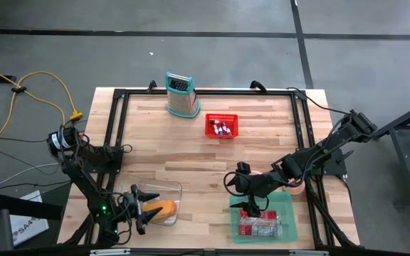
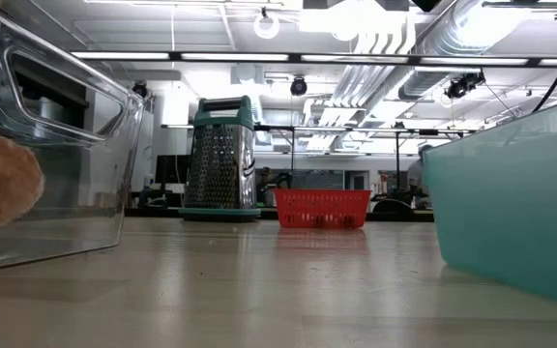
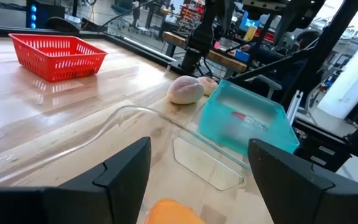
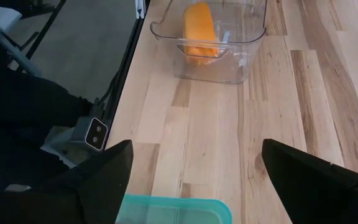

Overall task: Pick & Place Food Item
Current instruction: Put the bread into the transparent bin

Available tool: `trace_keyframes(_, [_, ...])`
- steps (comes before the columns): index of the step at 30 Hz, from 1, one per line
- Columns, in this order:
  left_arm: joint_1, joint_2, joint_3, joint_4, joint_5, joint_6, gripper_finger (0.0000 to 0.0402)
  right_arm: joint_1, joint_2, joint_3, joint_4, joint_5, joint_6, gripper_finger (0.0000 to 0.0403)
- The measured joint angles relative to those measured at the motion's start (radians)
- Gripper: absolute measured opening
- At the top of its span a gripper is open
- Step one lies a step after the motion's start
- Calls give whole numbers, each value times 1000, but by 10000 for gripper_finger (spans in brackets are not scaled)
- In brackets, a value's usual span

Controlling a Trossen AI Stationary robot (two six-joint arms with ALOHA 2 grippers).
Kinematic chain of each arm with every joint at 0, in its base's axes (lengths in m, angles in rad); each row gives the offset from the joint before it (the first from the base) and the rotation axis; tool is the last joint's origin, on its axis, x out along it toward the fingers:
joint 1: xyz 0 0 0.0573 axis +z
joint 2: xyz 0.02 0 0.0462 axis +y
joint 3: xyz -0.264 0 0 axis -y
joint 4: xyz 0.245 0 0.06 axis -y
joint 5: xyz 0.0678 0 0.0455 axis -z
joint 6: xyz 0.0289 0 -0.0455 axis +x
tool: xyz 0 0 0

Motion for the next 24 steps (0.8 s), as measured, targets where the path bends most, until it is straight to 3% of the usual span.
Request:
trace_keyframes(8, [0,-68,0,1,10,163,263,0,0,0,0,0,0,346])
trace_keyframes(13, [9,-165,0,9,30,396,263,0,0,0,0,0,0,346])
trace_keyframes(20, [88,-368,0,24,227,729,263,0,0,0,0,0,0,346])
trace_keyframes(24, [125,-446,0,49,270,870,262,0,0,0,0,0,0,346])
